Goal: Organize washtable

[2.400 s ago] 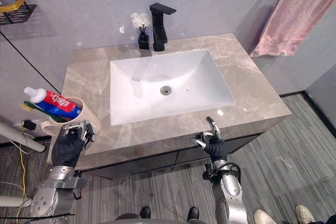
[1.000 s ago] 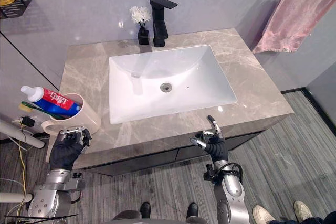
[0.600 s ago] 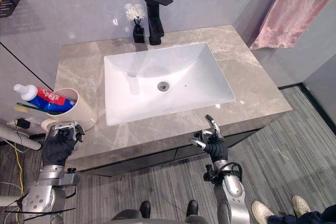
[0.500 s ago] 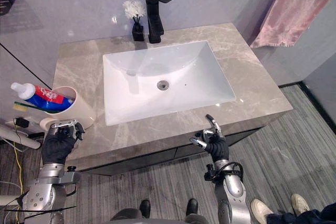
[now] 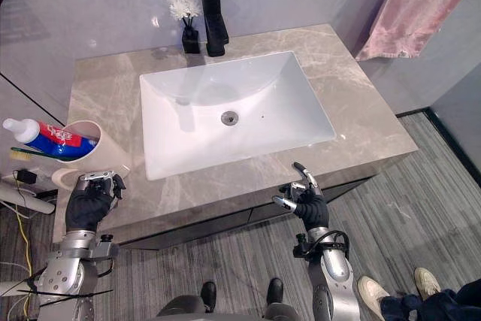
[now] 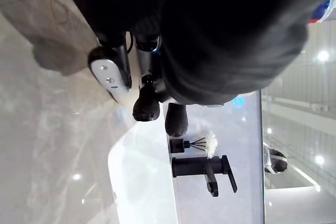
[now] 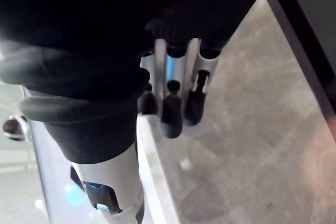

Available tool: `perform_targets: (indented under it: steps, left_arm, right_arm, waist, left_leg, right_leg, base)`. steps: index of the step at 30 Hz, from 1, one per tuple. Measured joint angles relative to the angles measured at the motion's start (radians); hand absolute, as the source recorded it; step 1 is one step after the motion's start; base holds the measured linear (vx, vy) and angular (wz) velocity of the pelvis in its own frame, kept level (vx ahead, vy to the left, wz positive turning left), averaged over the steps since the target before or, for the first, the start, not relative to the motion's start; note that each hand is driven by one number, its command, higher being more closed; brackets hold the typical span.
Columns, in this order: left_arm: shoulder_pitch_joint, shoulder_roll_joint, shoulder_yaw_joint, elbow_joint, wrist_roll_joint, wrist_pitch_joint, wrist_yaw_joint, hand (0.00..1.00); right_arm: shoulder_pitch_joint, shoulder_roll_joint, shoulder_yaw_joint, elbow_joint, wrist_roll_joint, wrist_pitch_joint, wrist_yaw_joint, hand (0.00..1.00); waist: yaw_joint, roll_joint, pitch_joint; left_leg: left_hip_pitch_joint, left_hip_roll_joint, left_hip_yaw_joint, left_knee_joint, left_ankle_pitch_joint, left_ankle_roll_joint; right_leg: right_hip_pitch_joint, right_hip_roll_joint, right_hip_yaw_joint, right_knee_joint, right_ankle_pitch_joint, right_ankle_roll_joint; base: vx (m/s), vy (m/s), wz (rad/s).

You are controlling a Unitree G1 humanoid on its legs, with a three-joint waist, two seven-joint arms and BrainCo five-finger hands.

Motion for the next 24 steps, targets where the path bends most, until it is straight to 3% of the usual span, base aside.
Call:
perform_targets:
  steps: [6,15,24]
  left_arm:
    - [-0.064,0.057,0.002,0.060,0.048,0.008,0.002,1.00]
    - [-0.147,0.090,0.007,0.110,0.058,0.012,0.025,1.00]
    - [-0.206,0.117,0.049,0.163,0.077,0.014,0.066,1.00]
  right_arm:
    - [-0.001,0.000,0.000,-0.016,0.000,-0.003,0.009,0.00]
    - [0.008,-0.001,-0.004,-0.025,0.000,0.002,0.009,0.00]
    - [0.012,-0.002,-0.013,-0.016,0.000,0.017,0.006,0.00]
  waist:
    - [0.000,-0.002,0.012]
    - [-0.003,0.003,0.017]
    - [-0.001,0.005,0.018]
  left_leg:
    - [-0.012,0.000,0.010,0.002,0.000,0.000]
    - [-0.013,0.013,0.024,0.002,-0.001,0.002]
    - [-0.016,0.015,0.038,0.001,-0.002,0.002]
  right_leg:
    - [-0.014,0.000,0.004,0.000,0.001,0.000]
    - [-0.017,0.015,0.001,-0.019,0.044,-0.017]
    - [-0.018,0.019,0.002,-0.037,0.044,-0.017]
  base:
    - [-0.05,-0.017,-0.05]
    - [-0.03,-0.010,-0.06]
    - [-0.03,-0.026,-0.04]
